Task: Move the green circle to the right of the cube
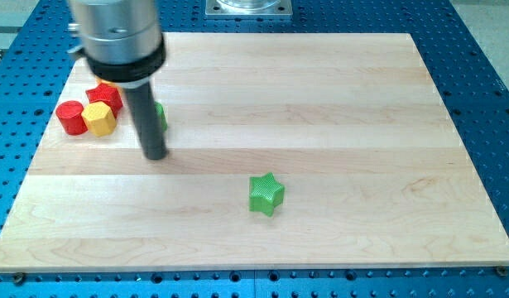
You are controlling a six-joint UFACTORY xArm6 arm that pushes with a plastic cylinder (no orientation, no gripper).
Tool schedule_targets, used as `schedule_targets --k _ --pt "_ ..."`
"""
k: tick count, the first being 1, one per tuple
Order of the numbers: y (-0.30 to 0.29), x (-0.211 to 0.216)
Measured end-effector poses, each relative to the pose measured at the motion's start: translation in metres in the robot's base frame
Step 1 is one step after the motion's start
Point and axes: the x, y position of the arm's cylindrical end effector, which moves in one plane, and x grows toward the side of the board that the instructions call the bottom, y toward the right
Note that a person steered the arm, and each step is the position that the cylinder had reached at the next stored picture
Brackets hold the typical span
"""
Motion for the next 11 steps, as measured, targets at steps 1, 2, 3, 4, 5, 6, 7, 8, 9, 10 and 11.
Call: schedule_targets --k 1,2,3,4,5,6,7,8,9,10,11 --pt "-0.004 -0.031" --pt "-0.004 -0.096" --pt "0.002 -0.121" --pt "0.002 -0.101" --pt "0.013 -0.097" --pt "0.025 -0.126" --pt "0.032 -0.16" --pt "0.05 -0.16" --pt "0.078 -0.16" --pt "0.093 -0.175" --pt "0.068 -0.186"
